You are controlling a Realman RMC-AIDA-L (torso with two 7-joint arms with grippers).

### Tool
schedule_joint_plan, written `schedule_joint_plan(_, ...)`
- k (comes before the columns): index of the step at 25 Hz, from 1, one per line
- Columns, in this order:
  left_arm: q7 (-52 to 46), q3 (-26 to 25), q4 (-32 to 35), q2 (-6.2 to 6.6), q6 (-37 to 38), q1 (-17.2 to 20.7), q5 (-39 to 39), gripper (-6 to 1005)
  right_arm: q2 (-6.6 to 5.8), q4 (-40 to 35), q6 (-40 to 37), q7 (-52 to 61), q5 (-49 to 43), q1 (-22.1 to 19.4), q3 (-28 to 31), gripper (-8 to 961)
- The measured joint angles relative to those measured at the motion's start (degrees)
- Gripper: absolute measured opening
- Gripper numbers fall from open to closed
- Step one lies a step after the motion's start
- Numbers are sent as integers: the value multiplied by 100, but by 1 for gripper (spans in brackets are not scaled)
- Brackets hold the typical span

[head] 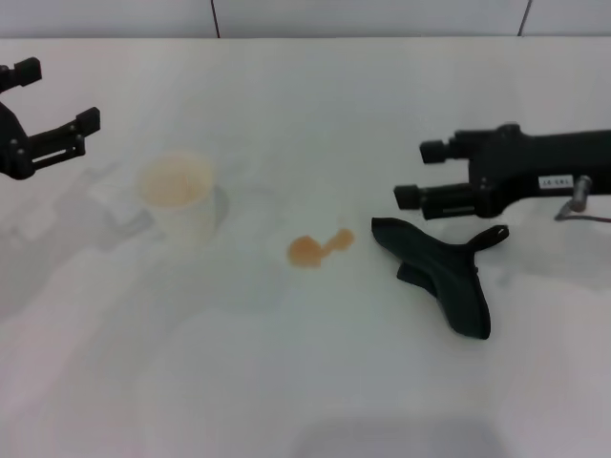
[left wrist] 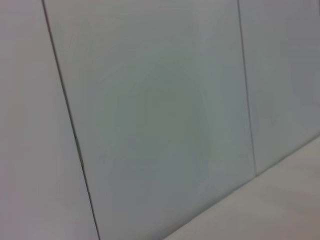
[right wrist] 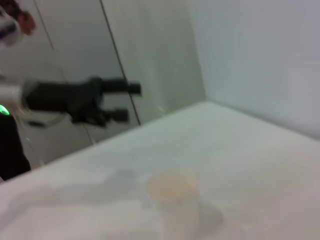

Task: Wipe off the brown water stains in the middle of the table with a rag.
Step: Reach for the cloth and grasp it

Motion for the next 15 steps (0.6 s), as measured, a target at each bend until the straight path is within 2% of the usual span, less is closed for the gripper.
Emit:
schedule_joint_plan(5,-304,-36,351,14,225,-1,294,884,4,-33,-71,453,-751,21,-39,782)
schedule_joint_plan(11,-383,-41,435,8,515,6,399,884,-4,-222,-521,991,-1368,66,-28,776)
schedule_joint_plan(15,-621,-51,644,67,715,-19,607,884,1,-472,-734,1291,-1729,73,-81,768)
